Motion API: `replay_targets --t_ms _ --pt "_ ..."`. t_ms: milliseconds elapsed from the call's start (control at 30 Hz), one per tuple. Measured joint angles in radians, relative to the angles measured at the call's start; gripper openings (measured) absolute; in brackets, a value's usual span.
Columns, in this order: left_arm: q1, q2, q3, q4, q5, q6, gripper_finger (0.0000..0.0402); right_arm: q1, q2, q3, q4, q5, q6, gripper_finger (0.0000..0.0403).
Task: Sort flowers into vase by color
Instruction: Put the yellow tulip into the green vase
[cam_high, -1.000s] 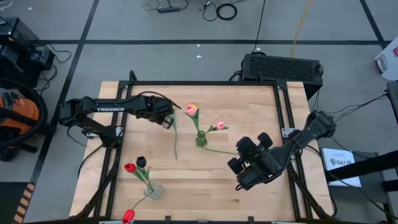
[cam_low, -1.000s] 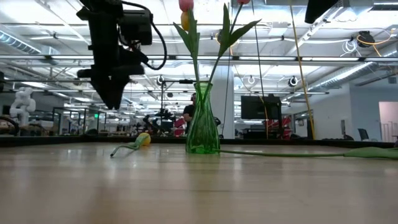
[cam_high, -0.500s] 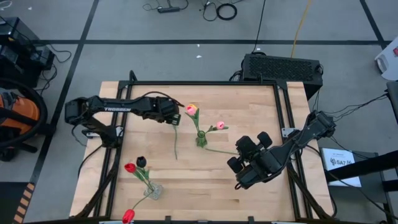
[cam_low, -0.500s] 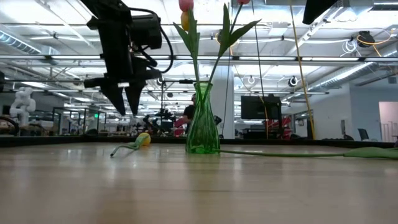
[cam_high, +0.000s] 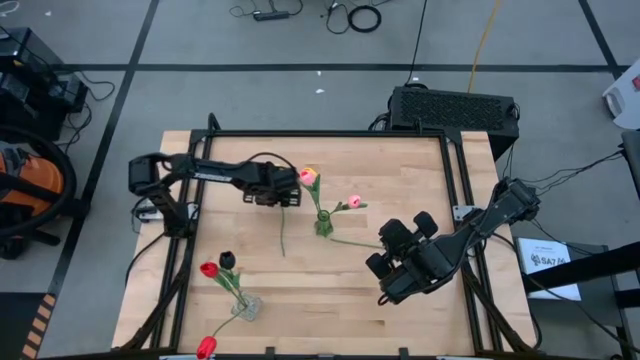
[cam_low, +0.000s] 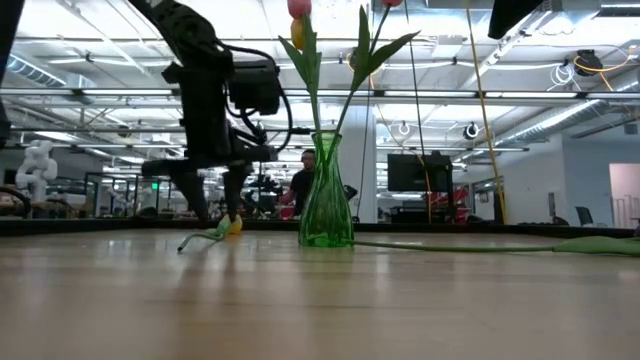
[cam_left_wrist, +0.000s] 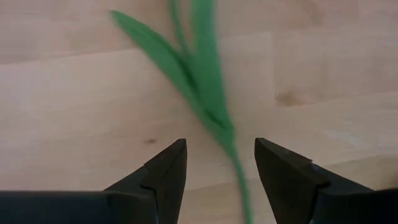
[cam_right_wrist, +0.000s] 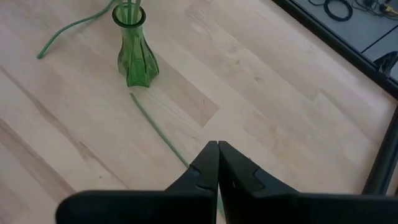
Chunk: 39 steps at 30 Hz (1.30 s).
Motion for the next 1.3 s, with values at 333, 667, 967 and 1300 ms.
replay_targets --t_ms 333,667,967,1300 --pt "0.009 0.119 0.006 0.038 -0.006 0.022 0.0196 0.004 0.000 0.000 0.000 -0.001 0.020 0.0000" --pt "0.025 0.140 0.006 0.040 -0.033 0.073 0.0166 0.011 0.000 0.000 0.000 -0.001 0.048 0.0000" --pt "0.041 0.137 0.004 -0.015 -0.042 0.238 0.0014 0.011 0.000 0.000 0.012 0.000 0.049 0.0000" --pt "0.047 0.058 -0.006 -0.080 -0.049 0.435 0.0015 0.011 0.000 0.000 0.032 -0.047 0.130 0.0000"
